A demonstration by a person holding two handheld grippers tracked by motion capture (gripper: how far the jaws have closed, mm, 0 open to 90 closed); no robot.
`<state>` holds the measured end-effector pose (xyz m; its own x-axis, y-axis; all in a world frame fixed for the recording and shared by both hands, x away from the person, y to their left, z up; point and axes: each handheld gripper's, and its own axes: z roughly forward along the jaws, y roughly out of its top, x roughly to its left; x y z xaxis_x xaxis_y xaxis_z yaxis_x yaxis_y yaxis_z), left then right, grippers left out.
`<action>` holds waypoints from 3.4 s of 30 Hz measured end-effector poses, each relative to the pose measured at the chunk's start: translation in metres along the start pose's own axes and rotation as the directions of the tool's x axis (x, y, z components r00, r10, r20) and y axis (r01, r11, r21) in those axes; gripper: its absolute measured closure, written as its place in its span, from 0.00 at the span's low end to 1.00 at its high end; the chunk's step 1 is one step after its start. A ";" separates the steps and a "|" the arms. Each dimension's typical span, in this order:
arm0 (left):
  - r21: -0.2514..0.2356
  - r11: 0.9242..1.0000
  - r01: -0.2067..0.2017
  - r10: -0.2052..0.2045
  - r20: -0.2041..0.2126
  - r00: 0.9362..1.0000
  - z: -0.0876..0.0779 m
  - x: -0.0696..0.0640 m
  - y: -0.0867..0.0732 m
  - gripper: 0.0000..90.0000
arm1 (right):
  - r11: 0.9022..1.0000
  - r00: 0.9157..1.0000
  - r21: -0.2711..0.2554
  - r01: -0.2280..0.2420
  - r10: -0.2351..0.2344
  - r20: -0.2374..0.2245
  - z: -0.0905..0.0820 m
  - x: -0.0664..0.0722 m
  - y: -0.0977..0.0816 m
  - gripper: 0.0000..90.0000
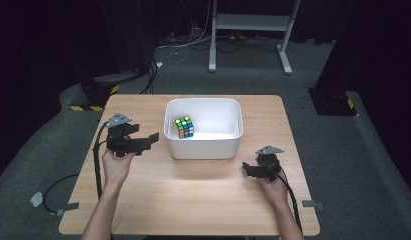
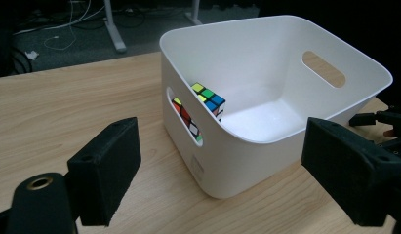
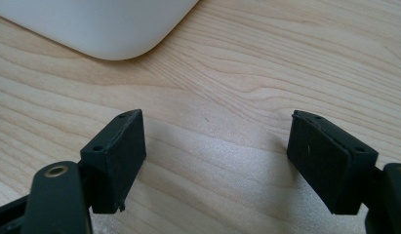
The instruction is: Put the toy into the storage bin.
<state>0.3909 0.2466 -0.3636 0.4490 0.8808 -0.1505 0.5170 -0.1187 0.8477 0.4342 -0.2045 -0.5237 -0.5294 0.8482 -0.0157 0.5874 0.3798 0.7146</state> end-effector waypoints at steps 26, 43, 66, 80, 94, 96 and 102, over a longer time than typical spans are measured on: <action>-0.033 0.999 0.019 -0.019 -0.023 1.000 -0.014 0.007 -0.017 0.17 | 1.000 1.000 0.000 0.000 0.000 0.001 0.000 0.000 0.000 0.24; -0.043 0.999 0.033 -0.034 -0.031 0.999 -0.020 0.011 -0.025 0.17 | 1.000 1.000 0.000 0.000 0.000 0.001 0.000 0.000 0.000 0.24; -0.049 0.997 0.055 -0.056 -0.012 0.998 -0.022 0.013 -0.036 0.17 | 1.000 1.000 0.000 -0.001 0.001 0.001 0.000 0.000 0.000 0.24; -0.050 0.996 0.070 -0.071 -0.006 0.997 -0.022 0.013 -0.042 0.17 | 1.000 1.000 0.000 -0.001 0.001 0.002 0.000 0.000 0.000 0.24; -0.049 0.996 0.076 -0.077 -0.003 0.997 -0.024 0.014 -0.048 0.17 | 1.000 1.000 0.000 0.000 0.000 0.002 0.000 0.000 0.000 0.24; -0.048 0.996 0.079 -0.079 -0.003 0.997 -0.024 0.015 -0.049 0.17 | 1.000 1.000 0.000 0.000 0.000 0.002 0.000 0.000 0.000 0.24; -0.049 0.995 0.084 -0.084 -0.007 0.996 -0.024 0.016 -0.052 0.17 | 1.000 1.000 0.000 -0.001 0.001 0.002 0.000 0.000 0.000 0.24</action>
<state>0.3535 0.2781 -0.3977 0.3985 0.8910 -0.2177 0.5164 -0.0218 0.8561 0.4339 -0.2043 -0.5237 -0.5272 0.8496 -0.0162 0.5883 0.3787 0.7145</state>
